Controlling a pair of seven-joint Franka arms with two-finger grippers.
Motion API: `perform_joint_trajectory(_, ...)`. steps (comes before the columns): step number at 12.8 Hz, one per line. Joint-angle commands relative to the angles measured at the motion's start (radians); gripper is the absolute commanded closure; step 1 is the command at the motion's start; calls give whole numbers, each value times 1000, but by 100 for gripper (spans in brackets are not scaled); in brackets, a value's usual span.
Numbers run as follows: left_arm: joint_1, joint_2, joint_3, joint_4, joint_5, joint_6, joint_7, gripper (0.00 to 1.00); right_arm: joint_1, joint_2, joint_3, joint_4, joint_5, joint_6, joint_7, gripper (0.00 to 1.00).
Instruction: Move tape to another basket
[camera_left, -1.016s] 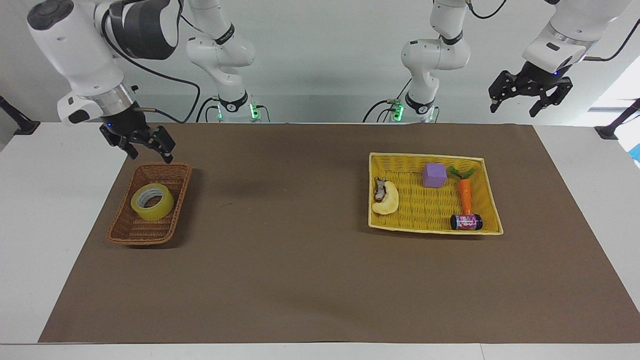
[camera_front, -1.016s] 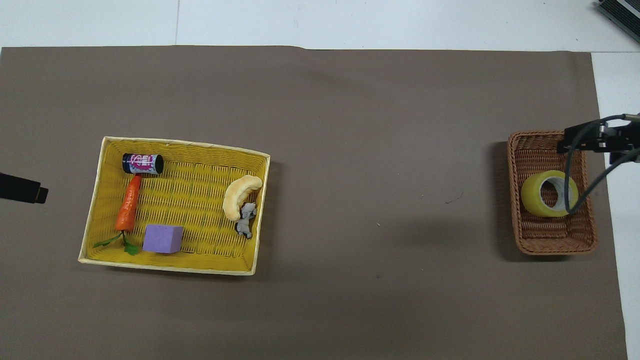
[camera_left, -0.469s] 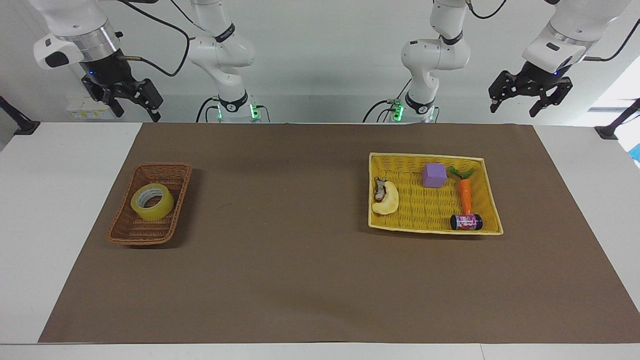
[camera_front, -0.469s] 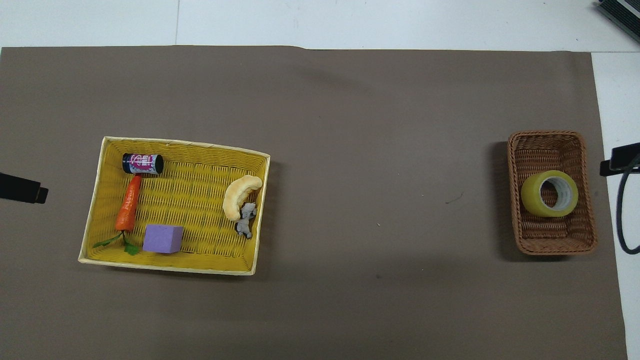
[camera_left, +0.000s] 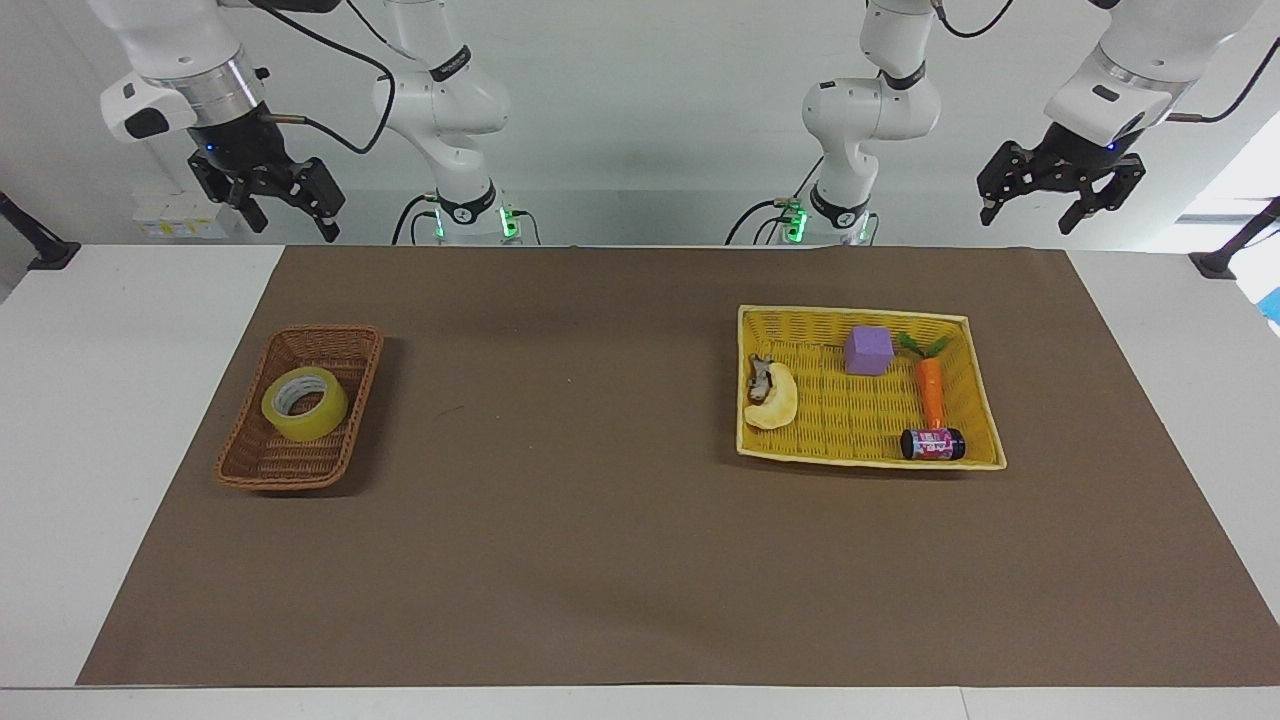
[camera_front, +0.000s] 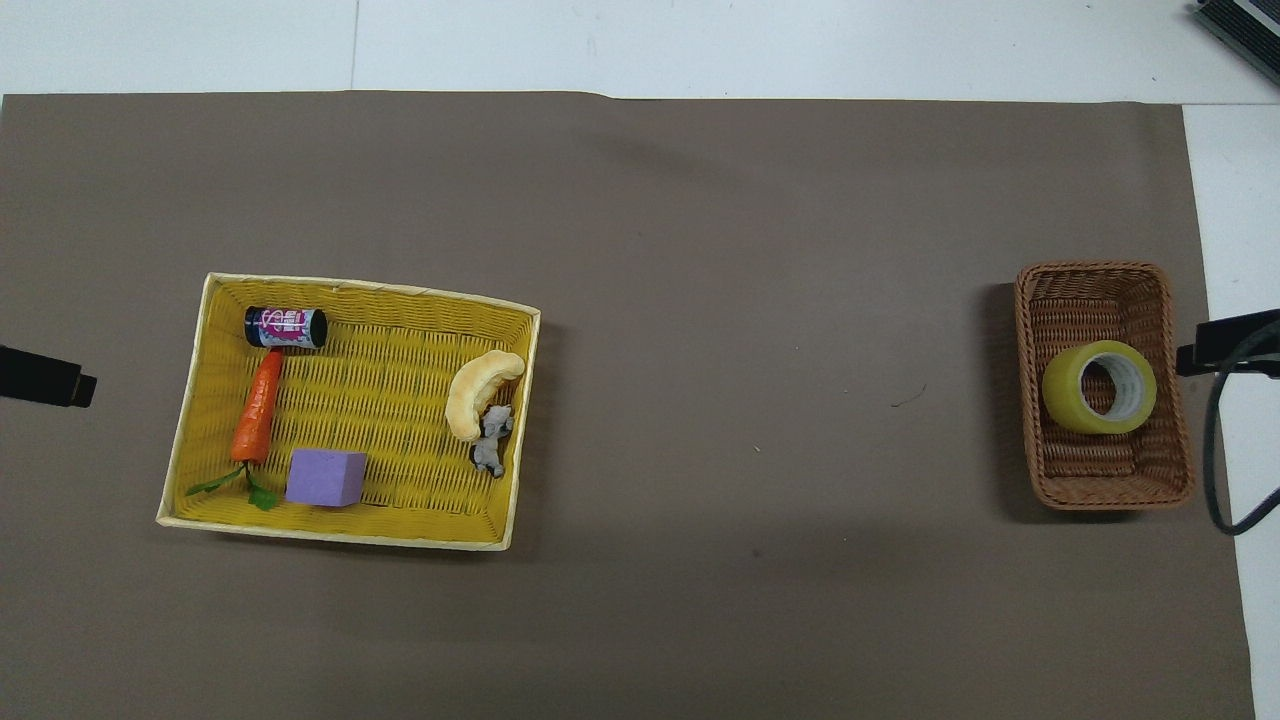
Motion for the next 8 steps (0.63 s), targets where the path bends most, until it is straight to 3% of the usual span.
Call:
perform_joint_trajectory(1,9,-4,-6,3,19,-11,7,0,1,-28,7,-37,-15,18,19,0)
perform_joint_trajectory(4,9,-6,-6,3,19,-11,7,0,2,-30,17,-15,-21,-46,1,0)
perform_joint_trajectory(8,9,-4,-6,3,19,-11,7,0,4,-31,35,-17,-23,-38,-28,0)
